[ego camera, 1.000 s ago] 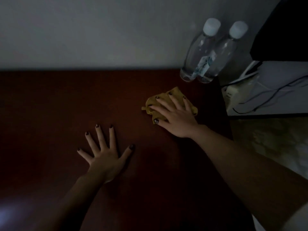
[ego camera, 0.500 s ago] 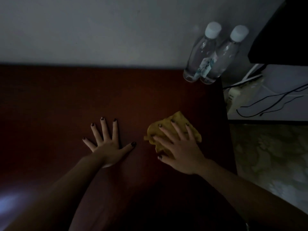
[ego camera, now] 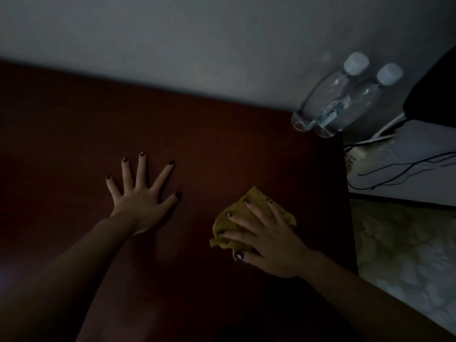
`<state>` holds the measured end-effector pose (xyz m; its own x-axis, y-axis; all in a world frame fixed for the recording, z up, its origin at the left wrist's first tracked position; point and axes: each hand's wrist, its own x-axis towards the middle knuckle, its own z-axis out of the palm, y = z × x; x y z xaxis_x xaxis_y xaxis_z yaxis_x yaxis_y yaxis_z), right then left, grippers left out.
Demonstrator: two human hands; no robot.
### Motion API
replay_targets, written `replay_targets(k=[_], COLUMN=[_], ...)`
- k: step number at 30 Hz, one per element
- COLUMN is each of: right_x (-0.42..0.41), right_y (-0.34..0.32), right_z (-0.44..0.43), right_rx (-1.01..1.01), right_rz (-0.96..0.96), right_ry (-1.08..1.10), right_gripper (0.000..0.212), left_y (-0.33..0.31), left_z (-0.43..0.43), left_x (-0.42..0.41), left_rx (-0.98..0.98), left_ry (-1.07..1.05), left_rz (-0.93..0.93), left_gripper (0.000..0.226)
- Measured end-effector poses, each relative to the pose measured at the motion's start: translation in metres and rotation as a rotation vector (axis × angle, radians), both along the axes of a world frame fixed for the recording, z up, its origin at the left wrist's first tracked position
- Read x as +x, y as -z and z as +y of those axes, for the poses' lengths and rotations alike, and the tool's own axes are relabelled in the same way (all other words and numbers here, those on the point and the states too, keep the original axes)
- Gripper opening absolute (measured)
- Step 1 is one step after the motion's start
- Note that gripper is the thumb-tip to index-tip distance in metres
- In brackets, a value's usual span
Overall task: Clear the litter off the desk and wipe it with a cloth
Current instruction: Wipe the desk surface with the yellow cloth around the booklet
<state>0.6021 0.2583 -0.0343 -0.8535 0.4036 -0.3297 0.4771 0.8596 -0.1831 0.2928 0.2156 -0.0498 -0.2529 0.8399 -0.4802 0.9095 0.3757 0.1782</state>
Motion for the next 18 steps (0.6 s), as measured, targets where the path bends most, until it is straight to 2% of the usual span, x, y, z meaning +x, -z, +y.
replay_targets(k=[7,11,14,16,18], right_x=[-0.048,-0.078,-0.106,-0.114,-0.109], right_y=[0.009,0.016,0.019,0.02,0.015], right_z=[0.09,0.156,0.187,0.193,0.186], right_rx=[0.105,0.133,0.07,0.047,0.045], right_rz=[-0.059,-0.058,-0.051,-0.066,-0.09], right_ry=[0.106,0.357,0.589,0.613,0.549], right_gripper=[0.057,0.054,0.052,0.054,0.058], left_y=[-0.01,-0.008,-0.008,-0.01,-0.012], left_z=[0.007,0.008,0.006,0.006,0.007], left_x=[-0.007,-0.006,-0.005,-0.005,-0.005], left_rx=[-0.158,-0.157,-0.178,-0.185,-0.187], left_ry=[0.03,0.058,0.076,0.082,0.09], left_rz=[-0.078,-0.073,-0.07,-0.067,-0.059], left_gripper=[0.078,0.082,0.084,0.086,0.086])
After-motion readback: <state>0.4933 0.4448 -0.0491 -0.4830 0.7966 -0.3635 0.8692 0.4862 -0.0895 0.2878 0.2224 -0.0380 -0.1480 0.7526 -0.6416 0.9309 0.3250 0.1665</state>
